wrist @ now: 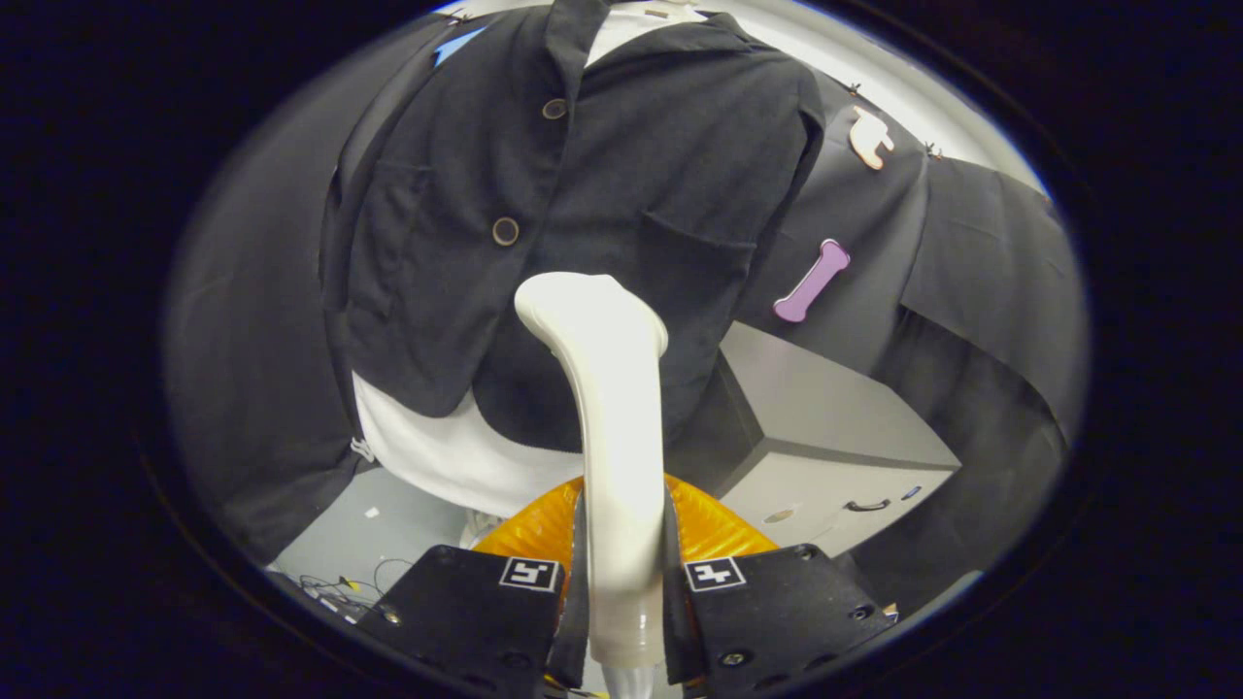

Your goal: Iron the clothes twice with a garment steamer, once on the left side and once on the right side.

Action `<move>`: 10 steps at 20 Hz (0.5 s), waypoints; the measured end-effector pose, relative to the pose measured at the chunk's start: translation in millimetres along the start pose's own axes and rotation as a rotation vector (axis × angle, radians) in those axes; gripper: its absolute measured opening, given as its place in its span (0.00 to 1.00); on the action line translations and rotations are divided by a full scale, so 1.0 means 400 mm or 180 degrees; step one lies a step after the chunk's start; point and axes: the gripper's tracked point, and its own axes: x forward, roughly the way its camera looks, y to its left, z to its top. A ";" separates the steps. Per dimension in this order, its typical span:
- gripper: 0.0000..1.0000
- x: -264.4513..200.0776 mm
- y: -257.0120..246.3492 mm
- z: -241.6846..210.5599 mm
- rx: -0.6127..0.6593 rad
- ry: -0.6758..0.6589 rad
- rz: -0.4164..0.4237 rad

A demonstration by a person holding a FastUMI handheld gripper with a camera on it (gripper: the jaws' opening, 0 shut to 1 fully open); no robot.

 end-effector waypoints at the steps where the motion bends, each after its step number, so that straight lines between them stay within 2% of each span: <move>1: 0.34 0.006 0.005 -0.021 -0.0006 0.0049 0.0006; 7: 0.34 0.021 0.013 -0.091 -0.0042 0.0205 0.0024; 10: 0.34 0.023 0.037 -0.127 0.0030 0.0300 0.0155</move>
